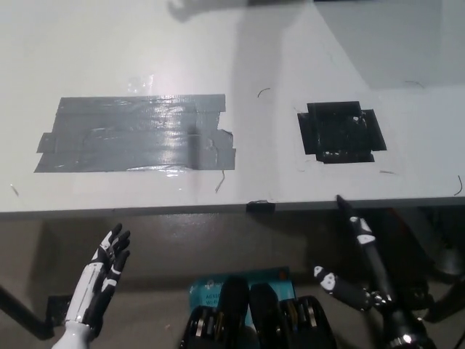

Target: A person hands a tripod to the robot which it grabs with its right hand and places in the middle of the table in front of it

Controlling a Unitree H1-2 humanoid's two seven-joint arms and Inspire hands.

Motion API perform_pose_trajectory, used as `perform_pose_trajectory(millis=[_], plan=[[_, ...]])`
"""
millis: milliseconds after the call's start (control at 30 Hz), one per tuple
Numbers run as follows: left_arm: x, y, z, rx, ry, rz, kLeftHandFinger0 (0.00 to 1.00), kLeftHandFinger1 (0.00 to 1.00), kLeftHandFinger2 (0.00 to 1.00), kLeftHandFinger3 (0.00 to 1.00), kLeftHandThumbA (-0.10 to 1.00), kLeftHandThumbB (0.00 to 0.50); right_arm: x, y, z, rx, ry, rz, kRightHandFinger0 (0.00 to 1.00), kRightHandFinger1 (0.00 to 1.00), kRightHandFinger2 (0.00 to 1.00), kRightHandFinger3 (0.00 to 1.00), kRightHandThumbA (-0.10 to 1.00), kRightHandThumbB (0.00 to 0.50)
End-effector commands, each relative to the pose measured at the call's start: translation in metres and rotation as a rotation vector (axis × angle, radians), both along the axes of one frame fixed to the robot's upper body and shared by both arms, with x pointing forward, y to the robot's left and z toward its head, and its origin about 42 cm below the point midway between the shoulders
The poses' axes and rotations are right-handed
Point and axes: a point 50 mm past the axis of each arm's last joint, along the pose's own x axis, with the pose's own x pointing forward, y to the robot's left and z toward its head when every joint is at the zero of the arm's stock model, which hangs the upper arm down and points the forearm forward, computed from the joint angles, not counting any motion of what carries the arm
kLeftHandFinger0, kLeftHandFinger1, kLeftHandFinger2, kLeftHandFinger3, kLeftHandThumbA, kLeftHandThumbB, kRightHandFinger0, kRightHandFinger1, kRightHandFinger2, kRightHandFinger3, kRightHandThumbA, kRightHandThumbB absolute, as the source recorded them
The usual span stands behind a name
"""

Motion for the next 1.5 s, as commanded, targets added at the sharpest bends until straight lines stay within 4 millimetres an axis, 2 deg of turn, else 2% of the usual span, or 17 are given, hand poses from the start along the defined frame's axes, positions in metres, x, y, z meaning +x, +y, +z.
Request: perform_pose_trajectory(millis=[0,67,200,267,300,367,533,600,667,900,1033,1067,1233,1400,1467], plan=[[-0.003,0.003,0.004,0.002,-0.042,-0.019,1.0,1.0,1.0,1.0,0.85,0.245,-0.013,-0.006,0.042,-0.018,-0.26,-0.096,1.0,1.0,1.0,1.0,0.7,0.247],[-0.002,0.002,0.003,0.002,-0.046,-0.024,1.0,1.0,1.0,1.0,0.85,0.248,-0.021,-0.014,0.071,-0.11,-0.384,-0.123,1.0,1.0,1.0,1.0,0.73,0.282],[-0.005,0.003,0.002,0.007,-0.045,-0.016,1.0,1.0,1.0,1.0,0.85,0.249,-0.027,-0.018,0.106,-0.154,-0.488,-0.118,1.0,1.0,1.0,1.0,0.71,0.336],[-0.007,0.003,0.0,0.009,-0.042,-0.015,1.0,1.0,1.0,1.0,0.84,0.248,-0.03,-0.017,0.122,-0.192,-0.525,-0.13,1.0,1.0,1.0,1.0,0.74,0.361],[-0.007,0.003,0.0,0.011,-0.042,-0.015,1.0,1.0,1.0,1.0,0.84,0.248,-0.03,-0.016,0.128,-0.198,-0.543,-0.136,1.0,1.0,1.0,1.0,0.74,0.36],[-0.007,0.003,-0.001,0.01,-0.042,-0.019,1.0,1.0,1.0,1.0,0.84,0.246,-0.026,-0.012,0.151,-0.275,-0.595,-0.155,1.0,1.0,1.0,1.0,0.82,0.386],[-0.011,0.003,-0.002,0.007,-0.033,-0.014,1.0,1.0,1.0,1.0,0.84,0.265,-0.016,-0.005,0.186,-0.349,-0.597,-0.178,1.0,1.0,1.0,1.0,0.84,0.431],[-0.013,0.002,-0.003,0.007,-0.029,-0.013,1.0,1.0,1.0,1.0,0.84,0.267,-0.012,-0.003,0.193,-0.375,-0.585,-0.186,1.0,1.0,1.0,1.0,0.86,0.438],[-0.016,0.002,-0.004,0.011,-0.028,-0.017,1.0,1.0,1.0,1.0,0.85,0.264,0.002,-0.001,0.202,-0.431,-0.57,-0.211,1.0,1.0,1.0,1.0,0.89,0.44],[-0.015,0.003,-0.004,0.009,-0.022,-0.017,1.0,1.0,1.0,1.0,0.85,0.269,0.042,0.011,0.215,-0.495,-0.522,-0.253,1.0,1.0,1.0,1.0,0.93,0.403],[-0.015,0.0,-0.003,0.015,-0.024,-0.022,1.0,1.0,1.0,1.0,0.85,0.261,0.071,0.021,0.217,-0.534,-0.457,-0.249,1.0,1.0,1.0,1.0,0.9,0.384],[-0.016,0.0,-0.004,0.017,-0.023,-0.025,1.0,1.0,1.0,1.0,0.85,0.262,0.086,0.025,0.216,-0.55,-0.424,-0.252,1.0,1.0,1.0,1.0,0.92,0.389],[-0.013,0.0,-0.003,0.019,-0.028,-0.034,1.0,1.0,1.0,1.0,0.86,0.268,0.13,0.036,0.214,-0.592,-0.361,-0.27,1.0,1.0,1.0,1.0,0.91,0.387],[-0.008,0.0,0.002,0.03,-0.048,-0.037,1.0,1.0,1.0,1.0,0.85,0.262,0.168,0.045,0.219,-0.634,-0.308,-0.278,1.0,1.0,1.0,1.0,0.92,0.391],[-0.006,0.0,0.002,0.019,-0.045,-0.038,1.0,1.0,1.0,1.0,0.85,0.274,0.176,0.047,0.222,-0.646,-0.295,-0.278,1.0,1.0,1.0,1.0,0.94,0.393]])
